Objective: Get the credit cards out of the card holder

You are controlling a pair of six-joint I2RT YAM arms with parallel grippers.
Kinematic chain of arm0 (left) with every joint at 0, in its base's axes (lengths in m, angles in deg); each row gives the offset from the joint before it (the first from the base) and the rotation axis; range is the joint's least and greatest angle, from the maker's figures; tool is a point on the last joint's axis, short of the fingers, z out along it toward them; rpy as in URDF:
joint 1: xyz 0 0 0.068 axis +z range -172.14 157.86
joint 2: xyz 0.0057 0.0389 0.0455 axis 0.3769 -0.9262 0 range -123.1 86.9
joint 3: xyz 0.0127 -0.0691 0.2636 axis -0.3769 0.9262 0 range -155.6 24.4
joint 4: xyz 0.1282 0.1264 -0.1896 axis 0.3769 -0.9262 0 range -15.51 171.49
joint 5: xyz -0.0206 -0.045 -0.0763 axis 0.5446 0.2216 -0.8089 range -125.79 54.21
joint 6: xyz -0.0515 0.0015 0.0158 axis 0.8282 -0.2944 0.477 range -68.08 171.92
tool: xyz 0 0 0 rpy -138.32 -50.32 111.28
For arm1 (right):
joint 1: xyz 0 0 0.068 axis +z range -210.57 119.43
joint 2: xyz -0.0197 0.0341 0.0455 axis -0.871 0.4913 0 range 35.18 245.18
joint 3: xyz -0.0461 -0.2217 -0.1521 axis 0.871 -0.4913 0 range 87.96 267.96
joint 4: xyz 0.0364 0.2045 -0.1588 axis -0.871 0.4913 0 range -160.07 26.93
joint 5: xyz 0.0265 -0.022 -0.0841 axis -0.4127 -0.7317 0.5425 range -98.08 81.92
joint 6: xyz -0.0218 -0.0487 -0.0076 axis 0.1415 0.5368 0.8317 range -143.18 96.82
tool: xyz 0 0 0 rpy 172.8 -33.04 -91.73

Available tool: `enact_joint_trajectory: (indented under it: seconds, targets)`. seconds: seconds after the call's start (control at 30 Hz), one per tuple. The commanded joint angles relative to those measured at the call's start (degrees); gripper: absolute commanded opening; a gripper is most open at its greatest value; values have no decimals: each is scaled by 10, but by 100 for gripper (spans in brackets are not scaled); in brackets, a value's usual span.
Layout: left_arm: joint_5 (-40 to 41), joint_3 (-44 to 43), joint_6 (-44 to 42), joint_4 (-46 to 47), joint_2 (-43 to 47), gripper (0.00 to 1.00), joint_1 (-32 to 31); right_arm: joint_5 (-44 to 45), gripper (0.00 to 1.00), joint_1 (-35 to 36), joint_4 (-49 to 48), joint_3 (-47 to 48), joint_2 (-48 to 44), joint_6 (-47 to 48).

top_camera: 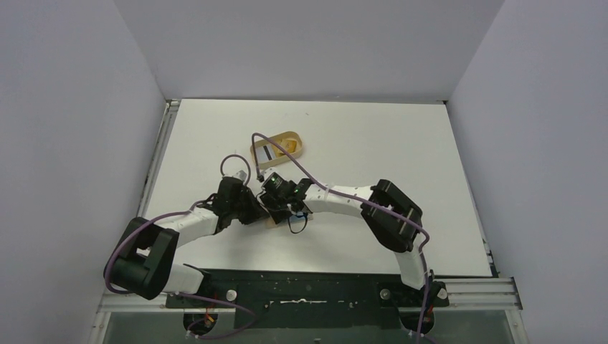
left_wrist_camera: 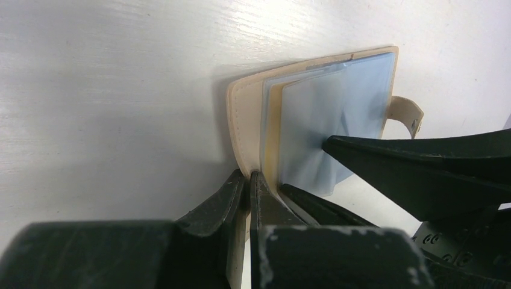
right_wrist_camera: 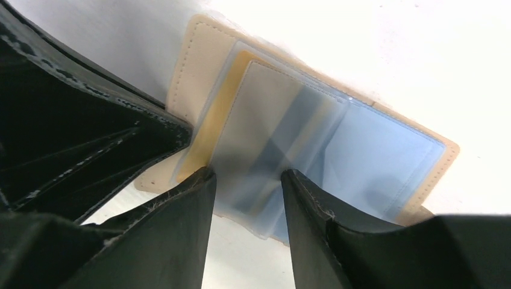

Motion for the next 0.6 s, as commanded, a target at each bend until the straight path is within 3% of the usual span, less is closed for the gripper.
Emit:
enact_joint_trajectory:
  seconds: [0.0, 0.3, 0.57]
  targets:
    - [-3, 2, -9, -6, -3, 0, -4, 104, 45, -6, 35, -27, -20, 34]
    - [-4, 3, -14, -14, 1, 0, -1, 158, 45, -57, 56, -60, -84, 42]
    - [-3, -5, -22, -29, 10, 0, 0, 177, 47, -128, 87, -95, -199, 55]
